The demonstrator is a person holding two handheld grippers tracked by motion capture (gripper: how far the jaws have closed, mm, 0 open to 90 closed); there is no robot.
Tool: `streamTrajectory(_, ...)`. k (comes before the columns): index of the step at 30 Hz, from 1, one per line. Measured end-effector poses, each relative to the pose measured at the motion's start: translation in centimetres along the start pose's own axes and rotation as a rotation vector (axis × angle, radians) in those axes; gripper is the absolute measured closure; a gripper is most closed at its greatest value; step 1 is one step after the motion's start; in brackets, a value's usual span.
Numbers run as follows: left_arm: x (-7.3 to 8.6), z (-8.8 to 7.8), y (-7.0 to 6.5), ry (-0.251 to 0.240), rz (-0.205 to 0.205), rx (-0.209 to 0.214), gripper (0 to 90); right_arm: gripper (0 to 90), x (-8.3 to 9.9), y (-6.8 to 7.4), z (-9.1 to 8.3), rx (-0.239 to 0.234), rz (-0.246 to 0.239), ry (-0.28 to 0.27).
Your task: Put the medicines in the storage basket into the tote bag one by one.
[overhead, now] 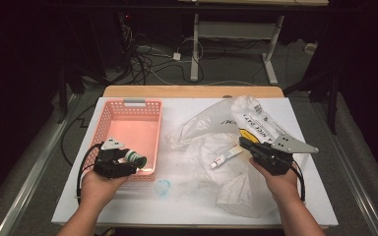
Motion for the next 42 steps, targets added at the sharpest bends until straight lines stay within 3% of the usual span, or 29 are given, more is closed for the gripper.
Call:
streamTrajectory(11, -0.2, 0.2, -0.3, -0.018, 0.007, 0.001, 35.0, 90.0, 0.1, 0.0, 0.1, -0.001, 0.0, 0.004)
streamTrajectory(20, -2.0, -0.7, -1.8, -0.056, 0.033, 0.009, 35.0, 90.0, 0.1, 0.0, 0.1, 0.0, 0.0, 0.004)
streamTrajectory(32, -4.3, -1.4, -5.3, -0.092, 0.098, 0.079, 35.1, 90.0, 0.0, -0.1, 0.1, 0.0, -0.008, 0.002)
streamTrajectory(42, -4.4, 0.1, -8.7, -0.082, 0.15, 0.141, 35.0, 90.0, 0.0, -0.1, 0.0, -0.002, -0.002, 0.001)
Point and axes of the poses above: each handheld gripper's, and its own axes: z roughly forward along the jaws, x roughly out of its underside, y roughly to its left, the point moved 2 cm from there along z, roughly forward along the jaws, and after that the axes turned 5 degrees about z, right-handed, at the moved point
